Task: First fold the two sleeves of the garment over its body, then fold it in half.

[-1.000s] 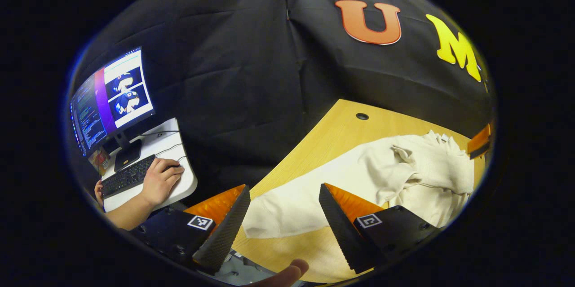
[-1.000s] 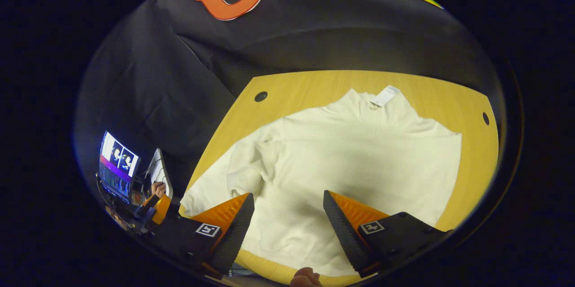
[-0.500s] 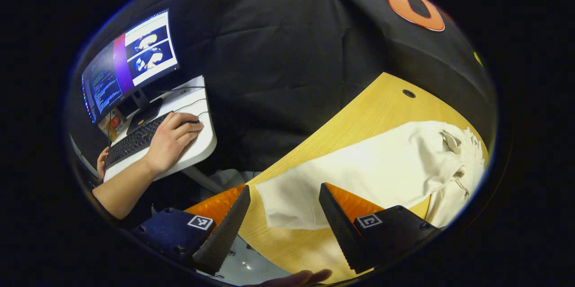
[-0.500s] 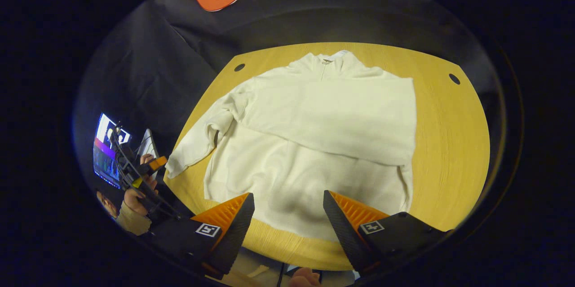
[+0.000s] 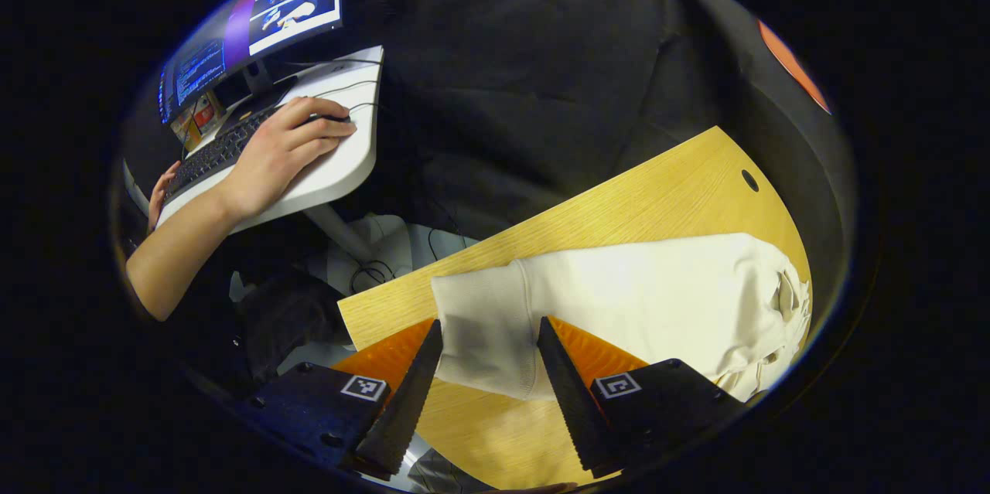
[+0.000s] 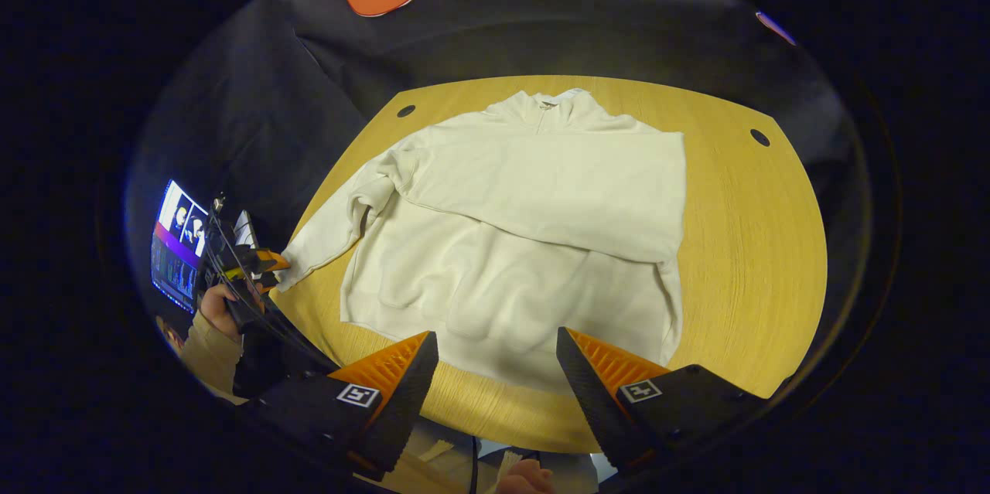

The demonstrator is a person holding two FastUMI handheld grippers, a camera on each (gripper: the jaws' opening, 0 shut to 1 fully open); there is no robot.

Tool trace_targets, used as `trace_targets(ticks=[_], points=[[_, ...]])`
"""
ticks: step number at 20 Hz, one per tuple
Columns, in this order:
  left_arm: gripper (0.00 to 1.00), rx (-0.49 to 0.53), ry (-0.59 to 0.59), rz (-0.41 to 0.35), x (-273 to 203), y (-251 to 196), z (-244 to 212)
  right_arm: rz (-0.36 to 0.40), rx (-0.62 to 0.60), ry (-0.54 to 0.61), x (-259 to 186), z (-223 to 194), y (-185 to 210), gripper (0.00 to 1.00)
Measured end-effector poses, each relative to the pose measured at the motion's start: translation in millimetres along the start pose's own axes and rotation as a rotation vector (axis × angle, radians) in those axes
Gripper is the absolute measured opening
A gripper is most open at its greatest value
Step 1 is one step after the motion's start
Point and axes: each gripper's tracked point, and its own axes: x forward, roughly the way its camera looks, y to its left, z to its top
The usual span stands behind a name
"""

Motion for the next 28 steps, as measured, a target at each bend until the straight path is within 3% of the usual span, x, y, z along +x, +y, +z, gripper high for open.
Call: trace_targets(ticks=[3,7,8,16,19,20,23,24,25,26,27,28], points=[[0.83,-0.007,0.039,0.017,3,0,0,-0.011,0.038,0.006,2,-1,-4,0.92],[0.83,0.009,0.121,0.040,3,5,-3,-0.009,0.052,0.009,3,-3,-4,0.96],[0.83,-0.011,0.143,0.054,1,11,-6,-0.010,0.054,0.006,3,-1,-4,0.92],[0.86,0.016,0.239,0.017,6,11,-6,-0.011,0.095,0.013,11,-3,-1,0.96],[0.80,0.016,0.292,0.008,6,13,-8,-0.012,0.065,0.009,11,-2,3,0.96],[0.64,-0.002,0.301,0.007,7,13,-9,-0.011,0.053,0.006,10,-2,3,0.92],[0.49,0.011,0.313,-0.043,7,1,-7,-0.026,0.014,0.002,7,-7,-1,0.96],[0.30,0.021,0.319,-0.049,5,0,-6,-0.038,-0.004,-0.003,6,-8,-5,0.96],[0.22,0.028,0.311,-0.043,2,0,-5,-0.056,-0.027,-0.007,5,-8,-11,0.96],[0.06,0.044,0.300,-0.036,-4,-1,-2,-0.062,-0.045,-0.011,3,-8,-12,0.92],[0.12,0.059,0.278,-0.032,-11,-3,3,-0.063,-0.057,-0.013,1,-7,-13,0.96],[0.11,0.076,0.261,-0.033,-17,-7,6,-0.061,-0.065,-0.016,1,-8,-13,0.92]])
